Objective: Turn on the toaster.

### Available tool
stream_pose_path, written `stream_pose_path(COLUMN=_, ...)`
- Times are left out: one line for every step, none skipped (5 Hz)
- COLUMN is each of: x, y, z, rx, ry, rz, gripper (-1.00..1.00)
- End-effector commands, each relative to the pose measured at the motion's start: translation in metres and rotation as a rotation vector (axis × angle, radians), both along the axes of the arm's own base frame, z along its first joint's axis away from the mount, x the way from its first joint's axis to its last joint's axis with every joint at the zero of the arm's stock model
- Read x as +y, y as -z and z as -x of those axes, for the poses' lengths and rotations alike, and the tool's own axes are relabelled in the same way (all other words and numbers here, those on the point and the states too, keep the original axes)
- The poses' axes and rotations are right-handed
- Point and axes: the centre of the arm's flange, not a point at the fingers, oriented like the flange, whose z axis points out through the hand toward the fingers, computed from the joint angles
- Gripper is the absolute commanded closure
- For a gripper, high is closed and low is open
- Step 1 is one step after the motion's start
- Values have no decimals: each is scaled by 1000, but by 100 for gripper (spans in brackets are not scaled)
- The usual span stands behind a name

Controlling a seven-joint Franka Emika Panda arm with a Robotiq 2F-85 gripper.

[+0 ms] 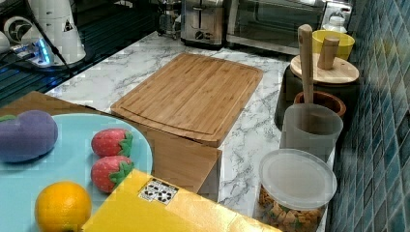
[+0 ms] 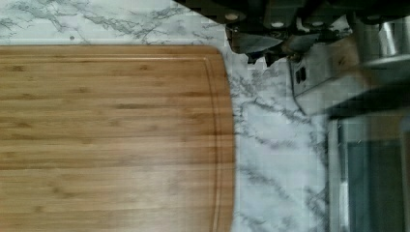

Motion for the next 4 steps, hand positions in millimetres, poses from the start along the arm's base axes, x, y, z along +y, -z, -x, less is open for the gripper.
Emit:
stream_pose_path(x=75, y=-11, z=39, rx=25, ry=-217, rz=-102, gripper=100)
stream_pose_path(x=73, y=-13, z=37, rx=-3, ry=-171, rz=-82, gripper=100)
stream_pose_path(x=67, y=-17, z=38, rx=-40, ry=-118, rz=-81, gripper=100)
stream_pose_path(x=68, y=-11, z=33, rx=7, ry=-118, rz=-102, gripper=100)
